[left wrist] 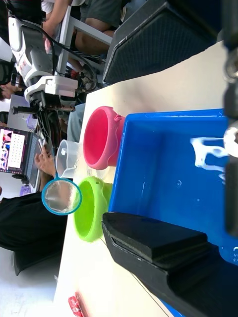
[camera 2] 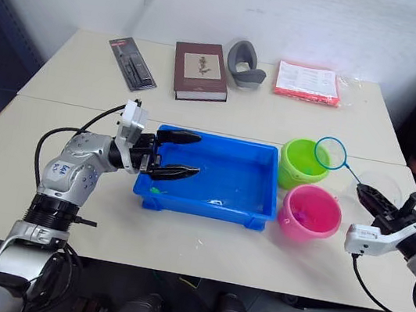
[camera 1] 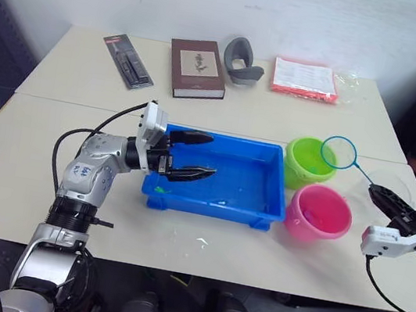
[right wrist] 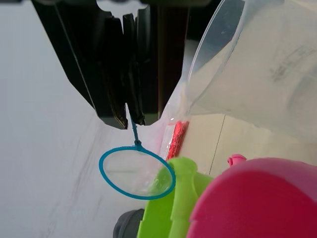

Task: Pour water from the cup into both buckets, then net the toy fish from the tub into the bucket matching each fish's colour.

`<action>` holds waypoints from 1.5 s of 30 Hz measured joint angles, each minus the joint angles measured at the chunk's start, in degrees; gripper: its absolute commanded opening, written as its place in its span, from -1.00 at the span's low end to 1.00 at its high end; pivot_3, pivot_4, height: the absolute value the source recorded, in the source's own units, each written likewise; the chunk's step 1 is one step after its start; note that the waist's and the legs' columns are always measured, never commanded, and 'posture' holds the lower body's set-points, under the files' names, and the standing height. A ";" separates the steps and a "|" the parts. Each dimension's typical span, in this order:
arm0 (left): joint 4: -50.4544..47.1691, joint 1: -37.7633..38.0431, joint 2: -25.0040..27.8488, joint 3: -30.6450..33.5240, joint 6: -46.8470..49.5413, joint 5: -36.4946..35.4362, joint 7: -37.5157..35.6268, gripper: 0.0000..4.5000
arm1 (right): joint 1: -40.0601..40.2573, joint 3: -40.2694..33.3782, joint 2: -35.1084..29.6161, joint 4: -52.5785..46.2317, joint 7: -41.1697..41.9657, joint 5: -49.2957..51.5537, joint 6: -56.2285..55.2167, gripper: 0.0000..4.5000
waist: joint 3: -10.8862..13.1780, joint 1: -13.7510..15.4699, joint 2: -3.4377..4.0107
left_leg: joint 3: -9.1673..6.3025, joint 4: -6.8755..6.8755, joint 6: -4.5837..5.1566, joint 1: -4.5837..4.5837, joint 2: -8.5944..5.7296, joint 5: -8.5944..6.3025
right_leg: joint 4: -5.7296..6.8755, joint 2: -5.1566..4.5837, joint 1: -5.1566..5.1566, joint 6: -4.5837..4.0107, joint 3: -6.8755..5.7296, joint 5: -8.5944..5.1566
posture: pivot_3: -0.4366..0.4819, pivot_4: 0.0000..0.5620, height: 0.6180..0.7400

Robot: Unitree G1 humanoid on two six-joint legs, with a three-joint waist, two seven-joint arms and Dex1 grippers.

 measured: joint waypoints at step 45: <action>13.18 1.69 26.37 1.73 -11.69 7.88 -19.22 0.97 | -42.40 37.68 29.74 -11.53 78.49 51.30 48.73 -1.00 | 0.01 -0.10 -0.01 | -0.08 0.07 0.11 -0.24 0.38 -0.23 | 0.08 -0.02 -0.15 -0.17 -0.96 0.00 | -0.05 -0.47 1.00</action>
